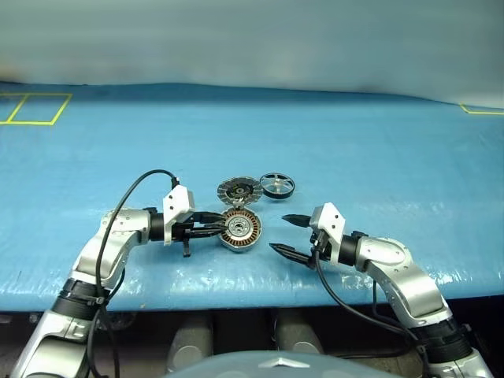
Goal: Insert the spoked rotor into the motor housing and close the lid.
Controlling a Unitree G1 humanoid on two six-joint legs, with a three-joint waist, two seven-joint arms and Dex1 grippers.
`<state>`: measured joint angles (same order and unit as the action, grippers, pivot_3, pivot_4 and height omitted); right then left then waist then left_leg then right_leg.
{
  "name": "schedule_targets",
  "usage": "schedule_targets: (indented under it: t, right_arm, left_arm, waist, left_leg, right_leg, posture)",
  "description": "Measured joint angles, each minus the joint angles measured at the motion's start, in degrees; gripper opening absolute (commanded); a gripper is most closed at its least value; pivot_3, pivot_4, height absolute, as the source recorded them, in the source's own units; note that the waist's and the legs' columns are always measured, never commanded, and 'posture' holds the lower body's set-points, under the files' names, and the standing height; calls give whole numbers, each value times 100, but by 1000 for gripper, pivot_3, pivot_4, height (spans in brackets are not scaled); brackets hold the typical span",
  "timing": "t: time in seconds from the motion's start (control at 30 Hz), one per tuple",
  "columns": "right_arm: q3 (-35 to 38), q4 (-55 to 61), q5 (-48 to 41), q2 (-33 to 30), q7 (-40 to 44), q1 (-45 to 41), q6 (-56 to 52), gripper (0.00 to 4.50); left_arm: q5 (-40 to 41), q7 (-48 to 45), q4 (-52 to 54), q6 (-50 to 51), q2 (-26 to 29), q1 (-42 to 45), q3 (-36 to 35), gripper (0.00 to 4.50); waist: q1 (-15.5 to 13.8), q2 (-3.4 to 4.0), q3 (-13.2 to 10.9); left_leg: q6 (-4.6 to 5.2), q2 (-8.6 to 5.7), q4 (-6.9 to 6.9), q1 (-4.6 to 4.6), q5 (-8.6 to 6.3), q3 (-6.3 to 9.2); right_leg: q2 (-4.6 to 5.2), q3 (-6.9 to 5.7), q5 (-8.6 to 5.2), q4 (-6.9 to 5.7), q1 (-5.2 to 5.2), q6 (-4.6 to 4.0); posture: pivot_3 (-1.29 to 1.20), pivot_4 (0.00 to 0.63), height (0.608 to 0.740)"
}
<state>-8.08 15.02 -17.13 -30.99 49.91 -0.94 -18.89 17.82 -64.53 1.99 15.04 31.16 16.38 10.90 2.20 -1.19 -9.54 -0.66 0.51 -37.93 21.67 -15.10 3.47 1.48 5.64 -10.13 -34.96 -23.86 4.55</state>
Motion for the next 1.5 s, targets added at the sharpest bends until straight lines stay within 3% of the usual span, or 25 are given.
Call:
schedule_targets:
  t: [0.4,1.1,1.5]
  right_arm:
    - [-48,472,-4,1,-279,49,-277,3990]
    - [-4,549,-3,-82,-357,184,-286,3990]
    - [-109,1410,-24,-76,-718,181,-1027,3990]
  left_arm:
    - [-550,75,-1142,-538,-542,442,397,667]
    - [-604,57,-1307,-461,-652,492,399,667]
    - [-520,-81,-1263,-282,-636,486,387,667]
  waist:
    - [2,0,0]
    - [1,0,0]
    - [-2,0,1]
  left_leg:
    - [0,0,-1,1,0,1]
    - [0,0,-2,0,0,2]
    - [0,0,-3,0,0,3]
  right_leg:
    - [-2,1,0,-1,0,0]
    - [-2,2,1,-2,1,1]
    - [-2,1,1,-2,2,1]
  posture:
    - [0,150,740]
    - [0,150,740]
    - [0,150,740]
